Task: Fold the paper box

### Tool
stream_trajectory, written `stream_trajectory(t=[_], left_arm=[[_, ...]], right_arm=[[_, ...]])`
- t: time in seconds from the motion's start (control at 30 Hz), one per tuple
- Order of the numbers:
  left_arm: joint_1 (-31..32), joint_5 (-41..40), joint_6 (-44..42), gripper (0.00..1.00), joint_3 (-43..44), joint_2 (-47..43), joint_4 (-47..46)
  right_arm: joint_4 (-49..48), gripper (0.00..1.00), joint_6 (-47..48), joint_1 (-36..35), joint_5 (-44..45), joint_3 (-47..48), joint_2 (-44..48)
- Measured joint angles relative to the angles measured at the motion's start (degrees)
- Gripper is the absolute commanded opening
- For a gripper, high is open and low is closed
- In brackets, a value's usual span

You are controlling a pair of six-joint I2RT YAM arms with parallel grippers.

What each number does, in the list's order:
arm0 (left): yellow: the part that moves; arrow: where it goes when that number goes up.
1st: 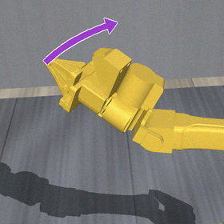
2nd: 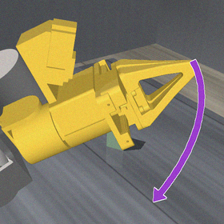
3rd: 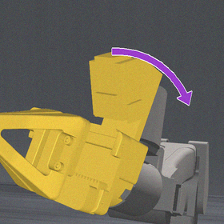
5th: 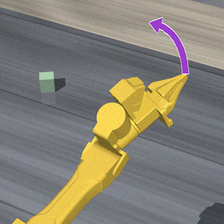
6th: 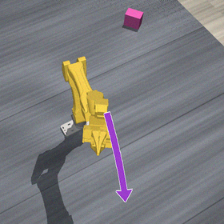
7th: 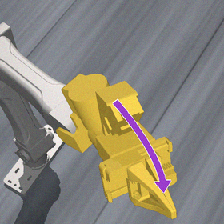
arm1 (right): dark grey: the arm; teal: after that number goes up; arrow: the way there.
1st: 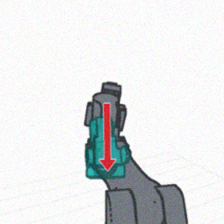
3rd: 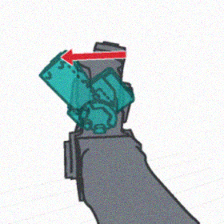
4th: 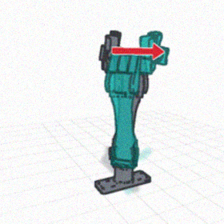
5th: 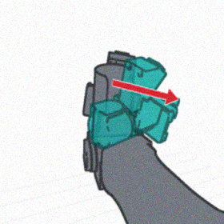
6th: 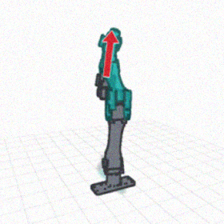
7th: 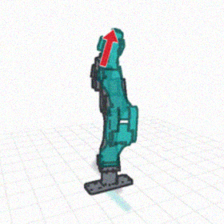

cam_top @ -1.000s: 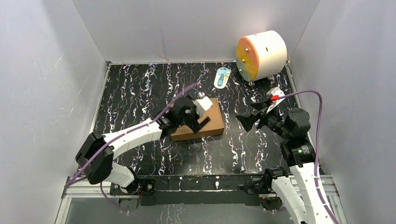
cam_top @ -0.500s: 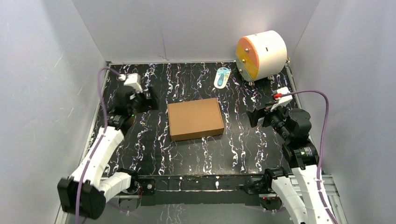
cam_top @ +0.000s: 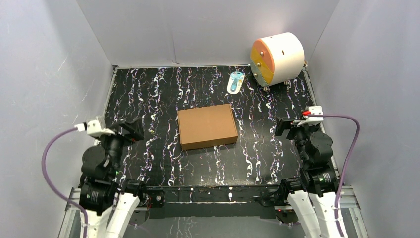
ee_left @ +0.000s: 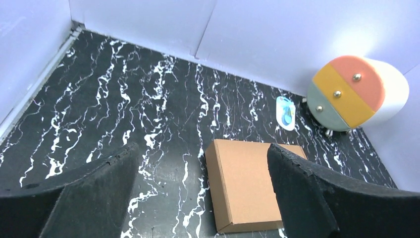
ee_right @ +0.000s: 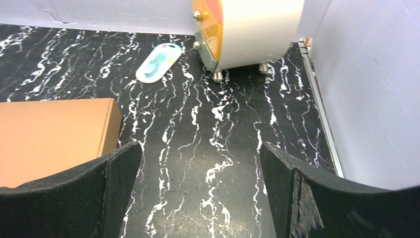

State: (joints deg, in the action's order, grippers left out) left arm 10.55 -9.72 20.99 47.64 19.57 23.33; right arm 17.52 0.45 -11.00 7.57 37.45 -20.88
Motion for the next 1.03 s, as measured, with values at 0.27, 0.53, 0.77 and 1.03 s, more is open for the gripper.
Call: stream_trajectory(t=[0.27, 0.53, 0.77, 1.03], left_arm=[[0.0, -2.1, -1.3, 0.97, -9.8, -13.1, -1.0], [0.0, -5.8, -1.1, 0.97, -12.9, -11.8, -1.0], [0.0, -6.3, -1.4, 0.97, -13.2, -9.5, -1.1], [0.0, -5.5, -1.5, 0.97, -13.2, -9.1, -1.2]], right_arm=[[-2.2, 0.99, 0.0, 0.0, 5.1, -4.6, 4.9], [-4.6, 0.99, 0.0, 0.0, 6.7, -7.7, 6.7], [-5.7, 0.99, 0.0, 0.0, 6.9, -9.2, 7.1], [-7.3, 0.99, 0.0, 0.0, 6.9, -9.3, 8.1]])
